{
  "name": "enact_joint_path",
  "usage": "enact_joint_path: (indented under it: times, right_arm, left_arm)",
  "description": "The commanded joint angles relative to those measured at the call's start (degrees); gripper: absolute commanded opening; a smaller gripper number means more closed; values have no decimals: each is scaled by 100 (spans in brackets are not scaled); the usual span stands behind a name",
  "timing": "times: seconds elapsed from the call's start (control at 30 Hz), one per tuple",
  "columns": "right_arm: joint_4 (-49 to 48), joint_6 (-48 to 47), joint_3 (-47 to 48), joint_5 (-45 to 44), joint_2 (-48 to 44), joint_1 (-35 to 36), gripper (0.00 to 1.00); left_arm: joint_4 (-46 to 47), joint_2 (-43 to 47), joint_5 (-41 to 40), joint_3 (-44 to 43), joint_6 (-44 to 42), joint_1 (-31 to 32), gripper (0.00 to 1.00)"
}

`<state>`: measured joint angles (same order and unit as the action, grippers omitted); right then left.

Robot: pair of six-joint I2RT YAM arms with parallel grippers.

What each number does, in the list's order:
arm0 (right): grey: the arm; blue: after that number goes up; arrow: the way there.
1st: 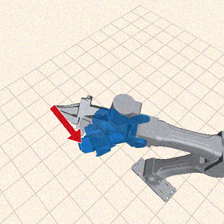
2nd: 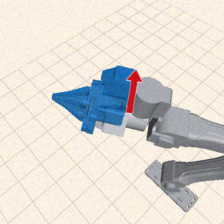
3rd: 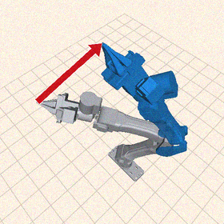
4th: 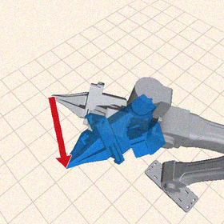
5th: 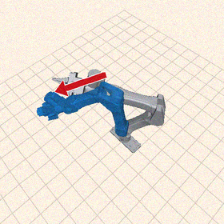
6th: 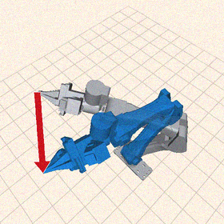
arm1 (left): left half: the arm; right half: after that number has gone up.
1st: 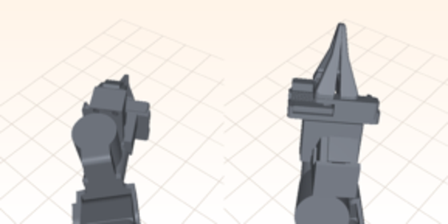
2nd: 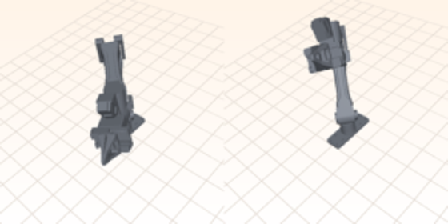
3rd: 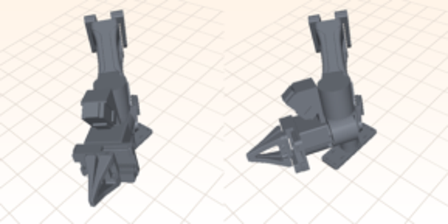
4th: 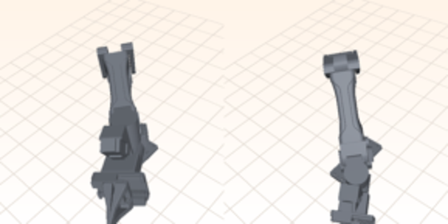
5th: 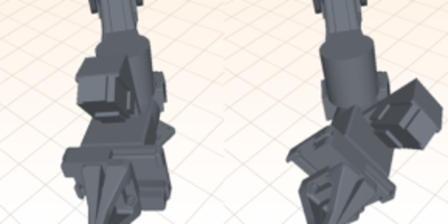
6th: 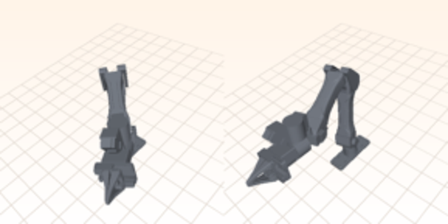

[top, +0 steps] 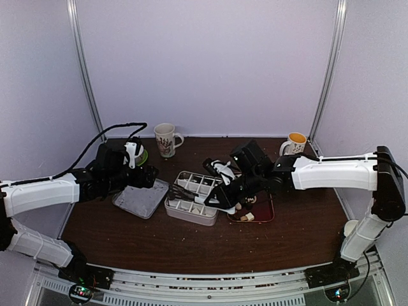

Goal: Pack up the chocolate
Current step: Place the fake chocolate in the empty pocket of the box.

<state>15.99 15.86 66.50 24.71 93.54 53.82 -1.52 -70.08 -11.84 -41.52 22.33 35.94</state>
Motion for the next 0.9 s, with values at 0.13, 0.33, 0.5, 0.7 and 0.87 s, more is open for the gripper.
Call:
enact_joint_path:
  times: [0.13, 0.33, 0.5, 0.7, 0.87]
  right_arm:
    - [-222, -34, 271, -217, 190, 72, 18]
    - [-187, -72, 274, -283, 153, 70, 27]
    - [-160, -116, 282, -354, 104, 70, 30]
    - [-139, -153, 282, -396, 61, 70, 34]
    - [-193, -138, 244, -467, -42, 72, 34]
  left_arm:
    - [69, 65, -78, 74, -61, -52, 95]
    - [58, 100, -110, 86, -62, -47, 95]
    - [63, 87, -101, 92, -53, -47, 95]
    - [64, 91, -107, 83, -53, -52, 95]
    - [50, 108, -114, 96, -53, -50, 95]
